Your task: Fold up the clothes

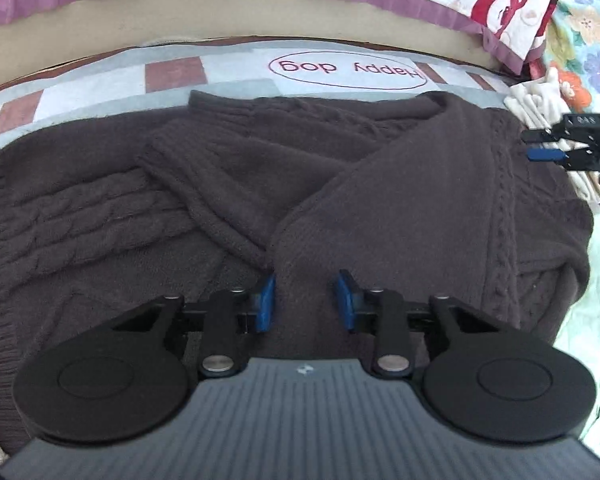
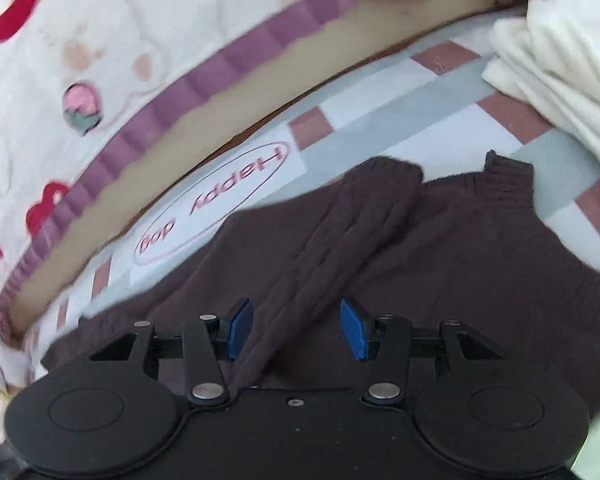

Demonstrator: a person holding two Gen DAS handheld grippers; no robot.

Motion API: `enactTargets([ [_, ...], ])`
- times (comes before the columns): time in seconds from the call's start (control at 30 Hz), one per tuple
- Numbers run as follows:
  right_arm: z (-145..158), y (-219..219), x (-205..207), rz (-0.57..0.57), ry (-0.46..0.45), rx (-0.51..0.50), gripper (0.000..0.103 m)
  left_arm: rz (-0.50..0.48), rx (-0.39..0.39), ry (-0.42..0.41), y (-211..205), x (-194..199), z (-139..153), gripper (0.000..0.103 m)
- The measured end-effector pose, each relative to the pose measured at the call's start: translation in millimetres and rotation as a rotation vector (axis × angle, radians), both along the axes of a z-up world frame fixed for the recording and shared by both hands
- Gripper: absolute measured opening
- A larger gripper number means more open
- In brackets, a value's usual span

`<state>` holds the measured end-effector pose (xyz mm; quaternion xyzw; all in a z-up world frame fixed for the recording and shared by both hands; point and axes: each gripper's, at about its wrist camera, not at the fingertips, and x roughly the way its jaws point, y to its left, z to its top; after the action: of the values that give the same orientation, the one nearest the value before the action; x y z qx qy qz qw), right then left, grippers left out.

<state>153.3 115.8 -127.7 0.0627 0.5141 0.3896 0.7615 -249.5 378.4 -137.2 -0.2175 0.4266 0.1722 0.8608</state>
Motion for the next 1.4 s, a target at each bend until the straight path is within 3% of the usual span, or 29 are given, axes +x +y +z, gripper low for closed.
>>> enactTargets([
  [0.07, -10, 4, 4, -0.034, -0.007, 0.005, 0.055, 0.011, 0.0, 0.007, 2, -1, -1, 0.036],
  [0.2, -23, 4, 5, -0.062, 0.073, 0.134, 0.055, 0.009, -0.012, 0.013, 2, -2, -4, 0.036],
  [0.43, -34, 22, 50, -0.196, 0.04, 0.266, 0.058, -0.002, 0.005, 0.017, -1, 0, -9, 0.036],
  [0.5, -27, 19, 59, -0.228, 0.01, 0.328, 0.014, 0.004, 0.003, 0.019, -1, 0, -11, 0.038],
  [0.53, -17, 17, 60, -0.239, -0.042, 0.349, 0.003, 0.005, 0.003, 0.022, -1, 0, -12, 0.039],
  [0.6, 1, 3, 65, -0.269, -0.102, 0.386, 0.003, 0.0, 0.003, 0.025, -1, 1, -13, 0.04],
  [0.67, 7, -5, 76, -0.278, -0.091, 0.352, 0.003, -0.003, 0.002, 0.027, 0, 2, -13, 0.041],
  [0.8, 9, -7, 76, -0.17, -0.031, 0.184, 0.012, -0.002, 0.002, 0.026, 0, 1, -13, 0.041],
  [0.87, 13, -12, 56, -0.109, -0.036, 0.105, 0.042, 0.001, 0.013, 0.029, -1, 2, -12, 0.043],
  [0.9, 14, -17, 43, -0.084, -0.042, 0.083, 0.048, 0.004, 0.023, 0.032, -1, 2, -12, 0.044],
  [0.93, 15, -25, 30, -0.064, -0.043, 0.068, 0.049, 0.01, 0.044, 0.037, -2, 2, -11, 0.048],
  [1.13, 13, -99, -39, -0.087, 0.047, 0.099, 0.05, 0.071, 0.168, 0.029, 2, -4, 3, 0.048],
  [1.27, 14, -141, -77, -0.142, -0.043, 0.046, 0.048, 0.086, 0.212, 0.018, 3, -7, 13, 0.047],
  [1.4, 12, -174, -92, -0.279, -0.112, 0.014, 0.051, 0.112, 0.33, 0.075, -3, -1, 28, 0.046],
])
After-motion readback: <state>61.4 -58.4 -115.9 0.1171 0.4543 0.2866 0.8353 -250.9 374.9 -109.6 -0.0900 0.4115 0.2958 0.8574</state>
